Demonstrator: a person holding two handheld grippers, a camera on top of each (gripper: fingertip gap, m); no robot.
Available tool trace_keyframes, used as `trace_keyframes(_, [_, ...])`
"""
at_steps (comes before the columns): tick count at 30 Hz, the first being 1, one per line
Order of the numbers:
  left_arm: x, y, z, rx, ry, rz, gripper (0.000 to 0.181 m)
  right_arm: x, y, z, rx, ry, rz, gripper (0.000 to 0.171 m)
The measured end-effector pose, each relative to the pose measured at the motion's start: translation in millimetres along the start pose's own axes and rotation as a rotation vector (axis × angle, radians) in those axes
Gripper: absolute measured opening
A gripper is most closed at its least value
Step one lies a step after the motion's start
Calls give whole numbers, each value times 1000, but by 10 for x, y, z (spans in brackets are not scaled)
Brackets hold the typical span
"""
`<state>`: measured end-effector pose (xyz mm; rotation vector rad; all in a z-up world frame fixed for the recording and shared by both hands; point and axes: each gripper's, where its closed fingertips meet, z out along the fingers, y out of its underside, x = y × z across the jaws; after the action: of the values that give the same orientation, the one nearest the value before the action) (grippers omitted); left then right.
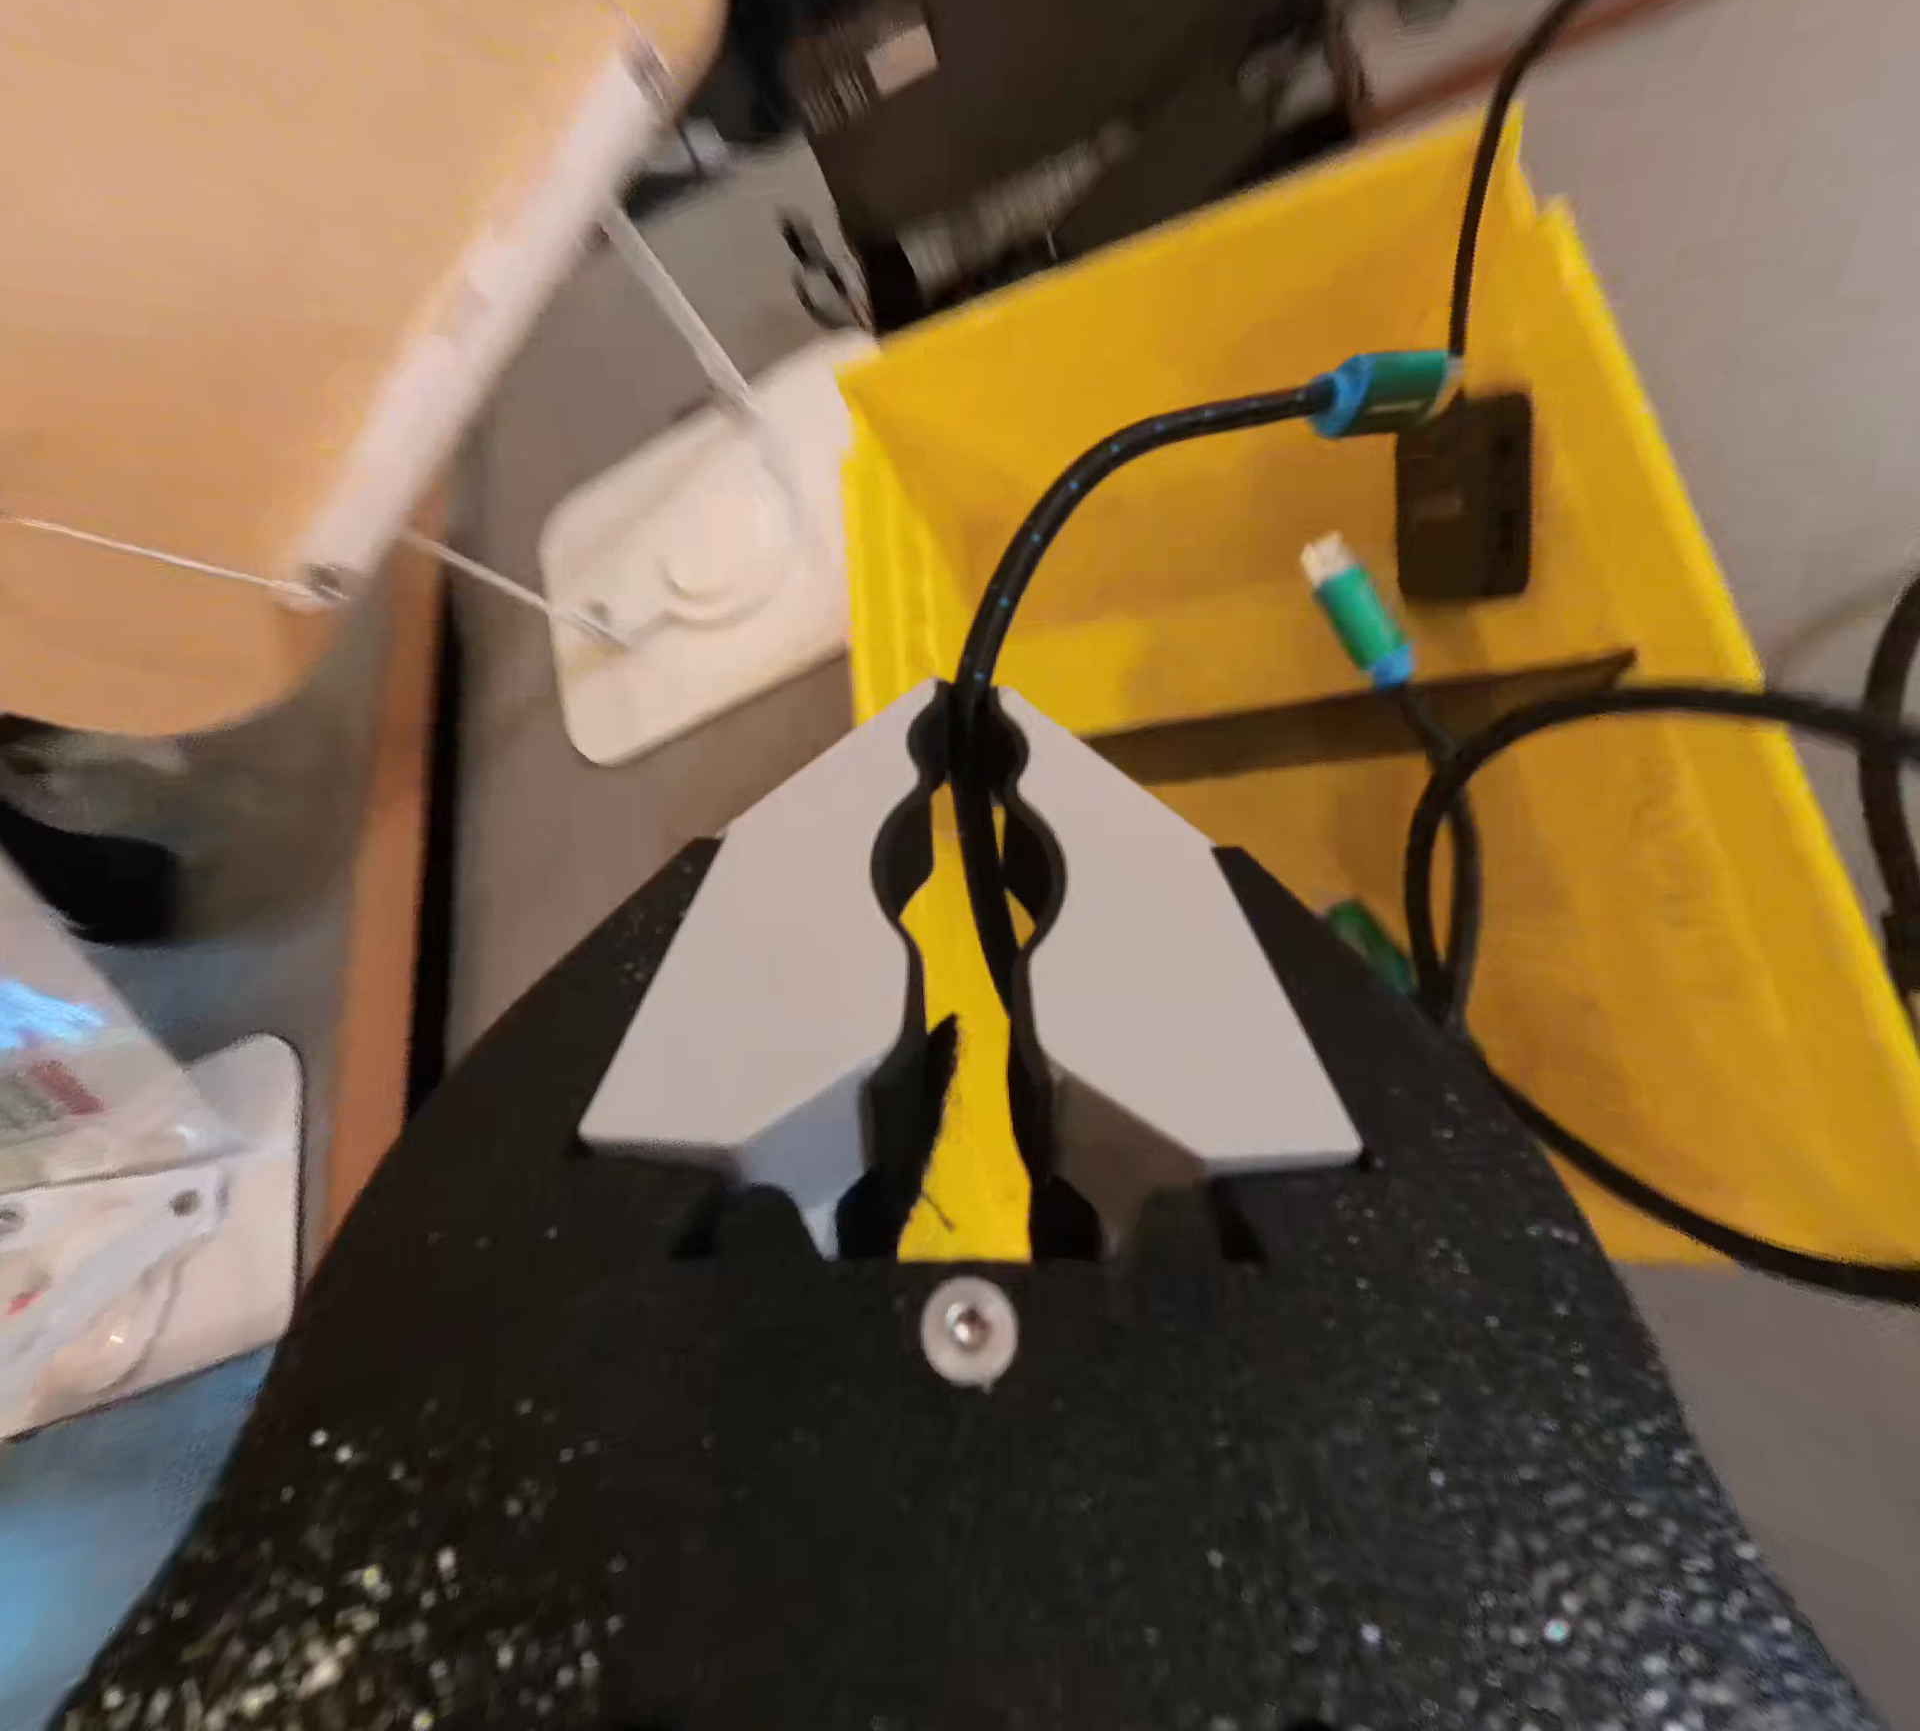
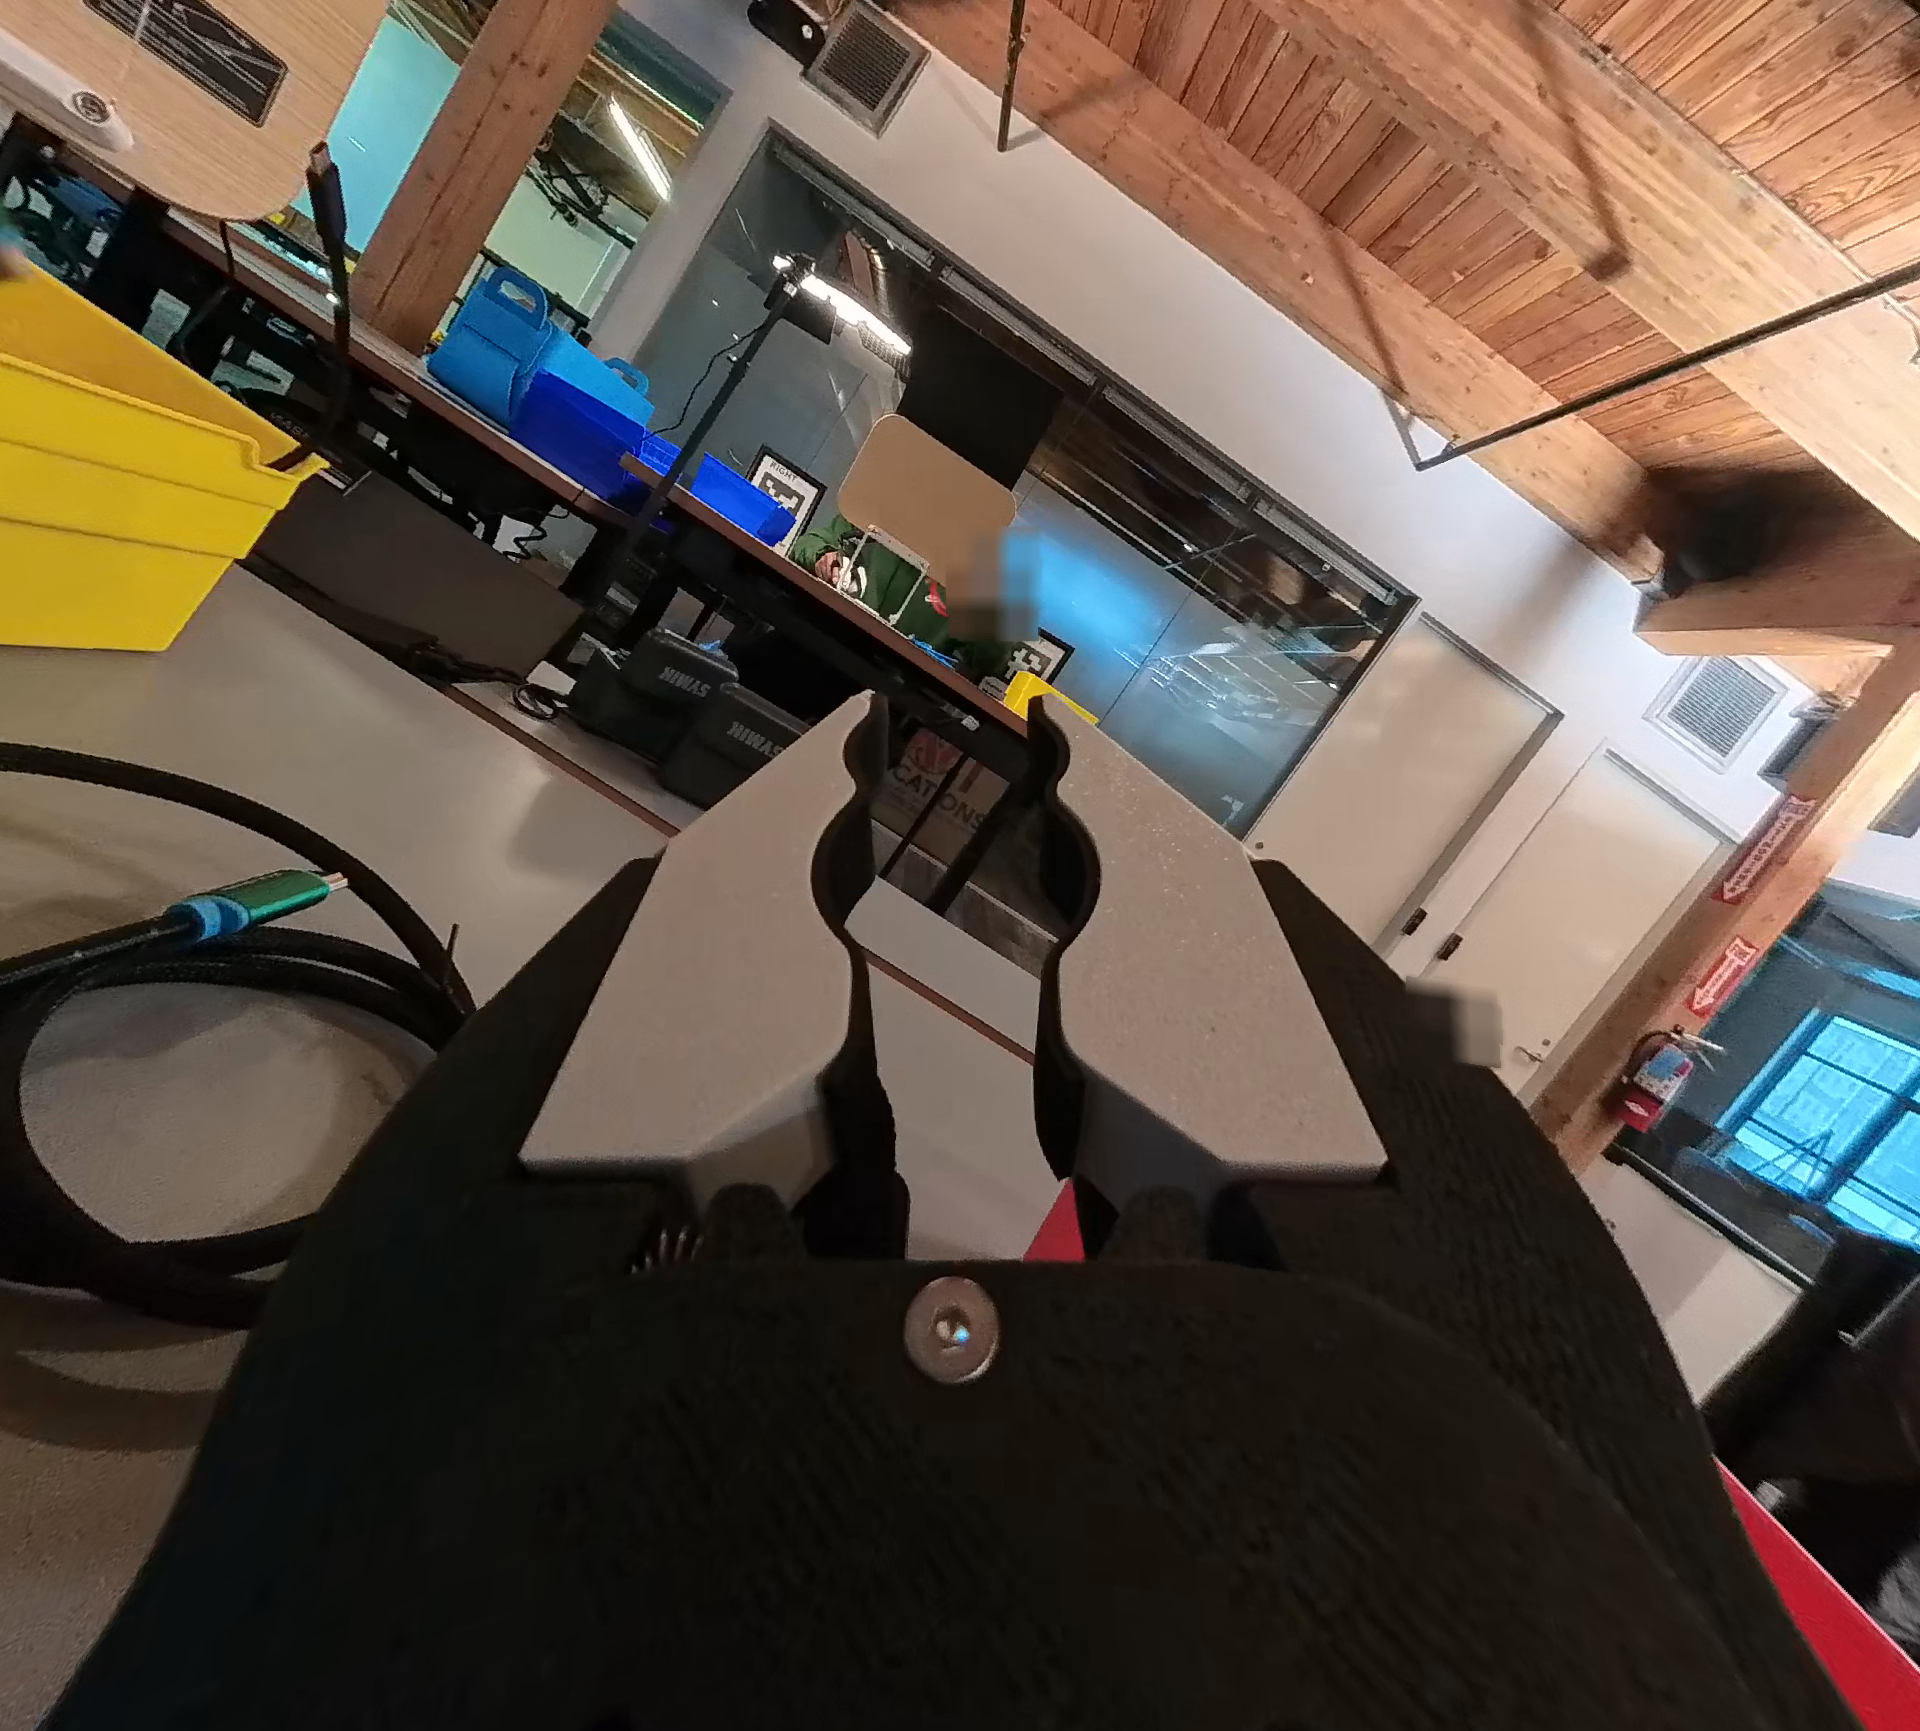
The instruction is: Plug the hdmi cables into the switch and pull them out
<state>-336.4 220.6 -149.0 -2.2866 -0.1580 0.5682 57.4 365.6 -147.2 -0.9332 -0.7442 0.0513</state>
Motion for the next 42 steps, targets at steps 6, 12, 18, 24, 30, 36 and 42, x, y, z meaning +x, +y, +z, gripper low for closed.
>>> trace_keyframes(6, [-254, -751, -757, 532, -207, -29, 3, -11, -2, 1, 0, -4, -2, 25])
trace_keyframes(12, [-286, -925, -1235, 721, -347, 24, 3, -23, -2, 2, 0, -8, -4, 25])
trace_keyframes(18, [-167, -814, -1110, 590, -297, 166, 3, -24, -4, 2, 1, -8, -4, 25])
trace_keyframes(24, [-36, -327, -855, 269, -193, 330, 3, -6, -7, 1, 4, -3, 4, 25])
trace_keyframes(30, [421, -11, -1230, 282, 91, 382, 3, 7, -23, -4, 11, 0, 10, 25])
trace_keyframes(36, [512, 189, -1550, 331, 136, 430, 3, -3, -24, -1, 11, -3, 14, 24])
trace_keyframes(42, [431, 614, -1414, 61, 106, 594, 3, 32, -8, 0, 10, 5, 28, 25])
